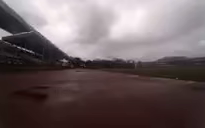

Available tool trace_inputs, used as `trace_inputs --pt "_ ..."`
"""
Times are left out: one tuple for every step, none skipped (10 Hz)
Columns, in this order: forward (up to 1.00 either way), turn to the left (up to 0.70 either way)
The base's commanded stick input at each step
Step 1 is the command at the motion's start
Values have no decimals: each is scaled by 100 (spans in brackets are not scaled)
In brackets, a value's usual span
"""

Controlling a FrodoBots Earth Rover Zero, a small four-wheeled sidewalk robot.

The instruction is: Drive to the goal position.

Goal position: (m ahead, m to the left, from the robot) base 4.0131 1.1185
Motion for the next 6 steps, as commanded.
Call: trace_inputs --pt "50 0" --pt "50 0" --pt "50 0" --pt "50 0" --pt "50 0" --pt "50 0"
